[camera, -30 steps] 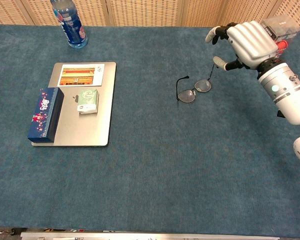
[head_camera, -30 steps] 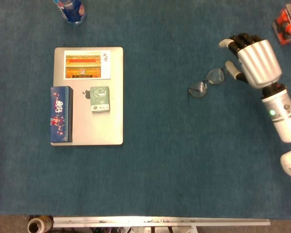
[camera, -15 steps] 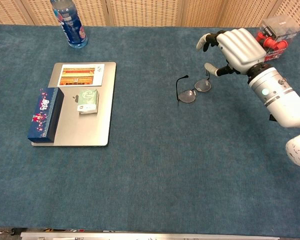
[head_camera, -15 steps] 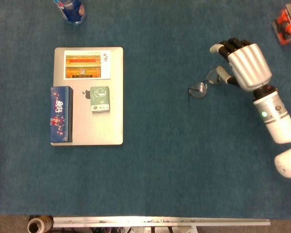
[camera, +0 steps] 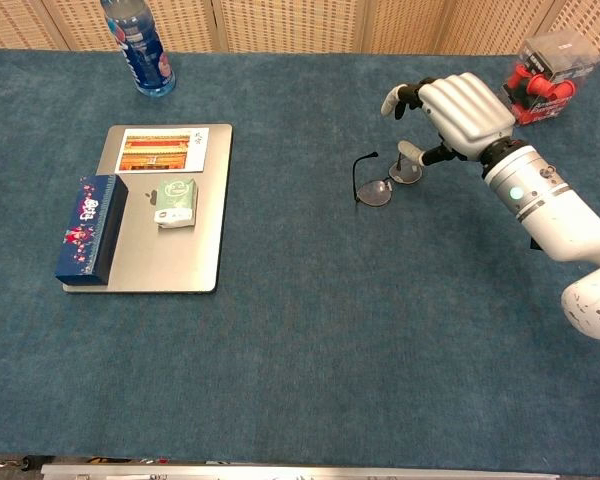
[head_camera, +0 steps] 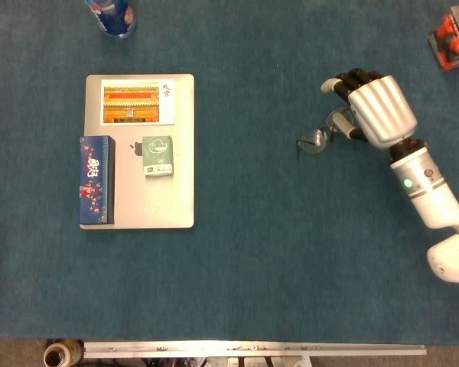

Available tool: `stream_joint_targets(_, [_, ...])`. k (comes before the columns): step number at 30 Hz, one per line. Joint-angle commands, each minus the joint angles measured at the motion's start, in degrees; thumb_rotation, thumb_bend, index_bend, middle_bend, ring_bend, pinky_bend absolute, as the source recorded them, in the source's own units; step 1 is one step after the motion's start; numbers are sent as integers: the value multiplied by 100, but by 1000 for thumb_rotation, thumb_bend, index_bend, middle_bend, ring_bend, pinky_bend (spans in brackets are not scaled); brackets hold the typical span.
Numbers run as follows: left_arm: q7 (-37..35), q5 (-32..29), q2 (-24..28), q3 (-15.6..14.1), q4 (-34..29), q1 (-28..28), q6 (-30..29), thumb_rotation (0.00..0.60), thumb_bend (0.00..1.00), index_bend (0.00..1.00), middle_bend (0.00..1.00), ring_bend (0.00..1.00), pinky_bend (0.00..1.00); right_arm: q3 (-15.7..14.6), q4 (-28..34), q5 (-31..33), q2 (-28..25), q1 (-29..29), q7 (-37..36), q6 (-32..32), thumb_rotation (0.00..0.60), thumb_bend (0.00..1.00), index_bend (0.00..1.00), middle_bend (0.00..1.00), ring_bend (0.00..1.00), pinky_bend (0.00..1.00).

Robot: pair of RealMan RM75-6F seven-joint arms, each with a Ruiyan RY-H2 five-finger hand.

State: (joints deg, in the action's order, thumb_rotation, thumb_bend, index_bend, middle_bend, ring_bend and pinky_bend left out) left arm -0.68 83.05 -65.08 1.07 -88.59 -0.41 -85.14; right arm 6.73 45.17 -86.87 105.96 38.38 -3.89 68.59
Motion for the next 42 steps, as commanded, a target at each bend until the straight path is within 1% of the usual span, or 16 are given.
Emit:
stream_joint_targets(1, [0, -1, -9, 0, 10, 3, -3, 600, 0, 478, 455, 336, 441, -19, -30, -5, 29, 3, -11, -23, 600, 295, 365, 424, 347, 516])
stream_joint_targets(8, [-17, -17, -8, -3, 20, 14, 3, 600, 0, 478, 455, 337, 441, -56, -132, -16, 99, 5, -24, -73, 600, 278, 365, 423, 347, 516])
stream_joint_targets(15, [-41, -9, -17, -7, 44, 20, 0, 600, 0, 478, 456, 337, 441, -76, -190, -18, 134, -1, 20, -97, 600, 194, 365, 423, 347, 516])
stream_joint_targets(27, [-45, -16, -17, -10, 49, 31, 2, 600, 0, 478, 456, 337, 441, -130, -318, -21, 214, -18, 29, -181, 600, 167, 365, 424, 347, 516])
stream_joint_targets(29, [-47, -19, -20, -8, 54, 29, 7, 600, 0, 478, 456, 337, 441, -136, -340, -25, 224, -17, 32, -189, 600, 146, 365, 424, 347, 516])
stream_joint_targets(31, [-54, -19, -22, -8, 58, 32, 5, 600, 0, 478, 456, 337, 441, -144, -367, -32, 232, -18, 60, -191, 600, 87, 365, 423, 347, 516])
stream_joint_targets(34, [-56, -18, -22, -9, 60, 34, 4, 600, 0, 478, 456, 337, 441, -150, -383, -37, 238, -18, 77, -195, 600, 27, 365, 423, 347, 516])
stream_joint_targets(37, [-58, -23, -23, -11, 66, 37, 7, 600, 0, 478, 456, 337, 441, -154, -390, -39, 243, -22, 94, -195, 600, 1, 365, 423, 347, 516])
stream_joint_targets(42, [-60, -18, -23, -13, 69, 41, 4, 600, 0, 478, 456, 336, 441, -165, -409, -39, 254, -32, 125, -207, 600, 0, 365, 423, 347, 516])
